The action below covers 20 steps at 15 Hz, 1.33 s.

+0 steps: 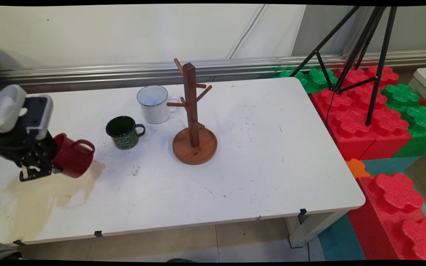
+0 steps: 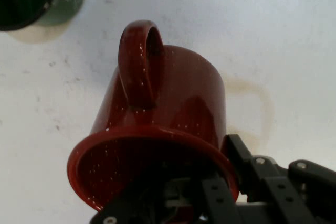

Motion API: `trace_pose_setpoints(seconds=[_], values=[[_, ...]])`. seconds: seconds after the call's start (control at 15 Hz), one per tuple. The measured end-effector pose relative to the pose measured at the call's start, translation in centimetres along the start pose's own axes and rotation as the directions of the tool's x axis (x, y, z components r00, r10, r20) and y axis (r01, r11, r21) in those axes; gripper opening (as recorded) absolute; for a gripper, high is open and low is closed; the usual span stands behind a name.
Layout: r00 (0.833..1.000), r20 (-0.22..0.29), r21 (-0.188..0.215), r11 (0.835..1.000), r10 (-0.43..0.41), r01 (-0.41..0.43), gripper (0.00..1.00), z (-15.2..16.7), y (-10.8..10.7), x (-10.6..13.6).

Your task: Place the picked object on the table

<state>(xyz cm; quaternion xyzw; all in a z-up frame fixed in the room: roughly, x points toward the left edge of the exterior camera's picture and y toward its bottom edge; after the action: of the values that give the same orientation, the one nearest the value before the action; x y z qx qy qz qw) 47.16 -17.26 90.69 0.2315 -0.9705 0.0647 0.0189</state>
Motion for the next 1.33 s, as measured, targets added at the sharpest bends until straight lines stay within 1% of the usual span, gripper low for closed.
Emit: trace_pose_setpoints(seconds=[0.13,0.4,0.93,1.13,1.2,1.33], values=[[0.999,0.029,-0.005,1.0,-0.02,0.02,0.0,1.1,0.3,0.2],[0.996,0.066,-0.006,0.998,-0.059,0.06,0.0,2.9,0.2,0.7],[0.989,0.108,-0.002,0.995,-0.101,0.102,0.0,5.2,0.0,1.7],[0.987,0.116,0.002,0.994,-0.112,0.113,0.0,5.8,-0.2,2.1],[0.986,0.117,0.003,0.993,-0.117,0.117,1.0,6.0,-0.2,2.2],[0.986,0.116,0.003,0.992,-0.123,0.124,1.0,6.2,-0.2,2.4]])
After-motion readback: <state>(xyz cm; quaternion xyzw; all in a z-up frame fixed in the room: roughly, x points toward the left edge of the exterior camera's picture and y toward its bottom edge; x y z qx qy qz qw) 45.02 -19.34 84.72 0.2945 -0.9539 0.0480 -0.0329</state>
